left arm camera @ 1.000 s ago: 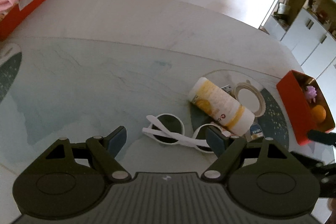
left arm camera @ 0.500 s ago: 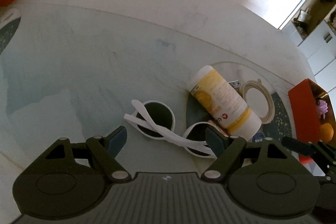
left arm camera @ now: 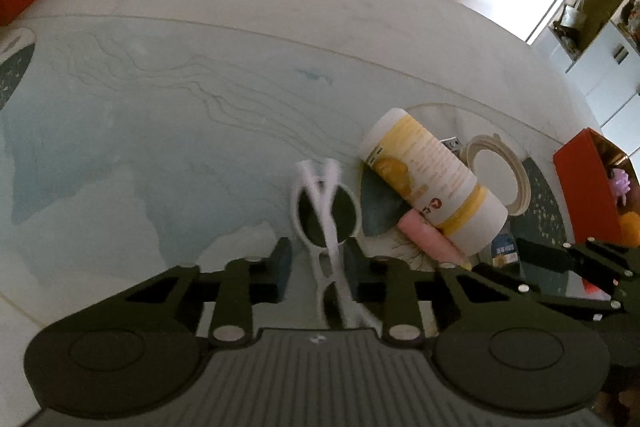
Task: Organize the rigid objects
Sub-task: 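Grasp the white sunglasses by an arm with the left tool while the right tool grasps the dark bottle, then carry the white sunglasses and dark bottle into the red box and release both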
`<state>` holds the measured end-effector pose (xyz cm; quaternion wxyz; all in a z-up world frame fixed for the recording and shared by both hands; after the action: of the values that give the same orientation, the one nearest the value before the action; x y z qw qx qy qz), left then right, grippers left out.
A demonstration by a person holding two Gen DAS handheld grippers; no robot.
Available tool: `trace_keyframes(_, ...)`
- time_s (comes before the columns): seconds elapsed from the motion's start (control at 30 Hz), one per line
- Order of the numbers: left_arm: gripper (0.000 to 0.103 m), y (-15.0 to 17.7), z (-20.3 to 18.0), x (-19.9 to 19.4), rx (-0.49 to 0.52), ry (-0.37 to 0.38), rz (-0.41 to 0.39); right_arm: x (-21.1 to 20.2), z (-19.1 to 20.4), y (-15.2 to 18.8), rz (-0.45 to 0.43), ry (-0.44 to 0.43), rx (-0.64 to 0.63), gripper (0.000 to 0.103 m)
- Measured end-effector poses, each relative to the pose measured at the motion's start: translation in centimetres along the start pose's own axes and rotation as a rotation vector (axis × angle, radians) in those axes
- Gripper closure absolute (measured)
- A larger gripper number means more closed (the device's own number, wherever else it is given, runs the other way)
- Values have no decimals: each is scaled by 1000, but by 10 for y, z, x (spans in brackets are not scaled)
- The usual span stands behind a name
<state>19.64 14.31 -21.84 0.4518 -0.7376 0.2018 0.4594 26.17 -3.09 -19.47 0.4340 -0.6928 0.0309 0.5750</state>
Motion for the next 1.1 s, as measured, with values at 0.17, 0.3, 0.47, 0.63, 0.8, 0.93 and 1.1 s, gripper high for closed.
trace_keyframes(0.17, 92, 2, 2, -2, 34, -9, -7, 0, 0, 1, -12, 9, 3, 65)
trace_keyframes(0.3, 98, 2, 0, -5, 69, -10, -24, -2, 1, 4, -23, 12, 6, 65)
trace_keyframes(0.47, 98, 3, 1, -13, 92, -2, -47, -17, 0, 9, -40, 13, 37, 65)
trace_keyframes(0.63, 98, 2, 4, -27, 99, 14, -59, -41, -6, 13, -62, 7, 82, 65)
trace_keyframes(0.8, 98, 3, 5, -41, 101, 31, -71, -67, -14, 16, -90, -3, 127, 65)
trace_keyframes(0.93, 98, 3, 2, -54, 111, 42, -84, -87, -20, 20, -117, -8, 159, 65)
trace_keyframes(1.1, 98, 3, -5, -67, 135, 40, -91, -105, -30, 26, -141, -6, 192, 65)
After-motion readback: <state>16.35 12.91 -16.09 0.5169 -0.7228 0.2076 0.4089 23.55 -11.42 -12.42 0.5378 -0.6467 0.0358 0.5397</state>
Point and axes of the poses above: each gripper's, at about its wrist camera, not at the fingertips, and x roughly the way its jaws point, z to its left, y to its underside, the point moved 7 cm from there along x, roughly the way its jaws point, and after that the axes turned 5 degrees about x, right-handed, at the moved point
